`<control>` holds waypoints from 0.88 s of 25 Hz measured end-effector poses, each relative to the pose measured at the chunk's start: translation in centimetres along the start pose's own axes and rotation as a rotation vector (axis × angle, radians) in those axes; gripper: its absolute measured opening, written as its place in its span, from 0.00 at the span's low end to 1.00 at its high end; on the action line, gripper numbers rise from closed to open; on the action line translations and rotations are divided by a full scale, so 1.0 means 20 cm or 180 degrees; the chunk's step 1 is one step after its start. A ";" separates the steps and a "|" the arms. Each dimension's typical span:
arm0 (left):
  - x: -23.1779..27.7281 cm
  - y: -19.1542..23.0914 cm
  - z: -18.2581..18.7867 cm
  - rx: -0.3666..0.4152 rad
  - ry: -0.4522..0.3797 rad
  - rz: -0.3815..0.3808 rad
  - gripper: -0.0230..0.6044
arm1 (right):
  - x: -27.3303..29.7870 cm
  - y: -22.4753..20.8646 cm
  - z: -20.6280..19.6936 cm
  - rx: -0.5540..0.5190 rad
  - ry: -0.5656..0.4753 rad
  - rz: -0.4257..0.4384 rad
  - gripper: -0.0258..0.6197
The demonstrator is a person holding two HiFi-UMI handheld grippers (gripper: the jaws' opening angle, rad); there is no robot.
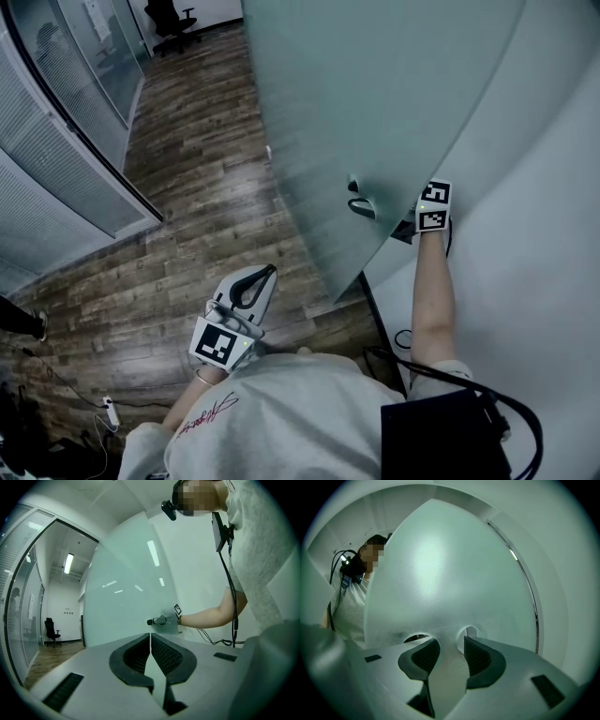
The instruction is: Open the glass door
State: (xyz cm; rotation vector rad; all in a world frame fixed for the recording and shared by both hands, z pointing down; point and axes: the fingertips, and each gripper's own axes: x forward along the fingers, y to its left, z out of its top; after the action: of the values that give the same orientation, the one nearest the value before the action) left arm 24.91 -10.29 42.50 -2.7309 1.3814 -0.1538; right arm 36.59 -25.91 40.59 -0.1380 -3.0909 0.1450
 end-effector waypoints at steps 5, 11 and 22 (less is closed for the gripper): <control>0.08 -0.07 0.07 -0.0025 -0.0112 -0.0188 0.07 | -0.01 0.00 0.01 -0.0014 0.0076 -0.0028 0.30; 0.13 -0.12 0.10 -0.0082 -0.0146 -0.0279 0.07 | -0.12 -0.04 -0.05 0.0004 0.0249 -0.0152 0.32; 0.23 -0.09 0.05 -0.0119 -0.0171 -0.0455 0.07 | -0.42 -0.03 -0.07 -0.0434 0.0097 -0.1483 0.13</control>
State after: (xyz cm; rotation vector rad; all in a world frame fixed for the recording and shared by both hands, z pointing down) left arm 29.29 -12.90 41.96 -2.8417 1.1880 -0.0631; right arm 45.03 -27.09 41.71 0.5645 -2.9991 -0.0848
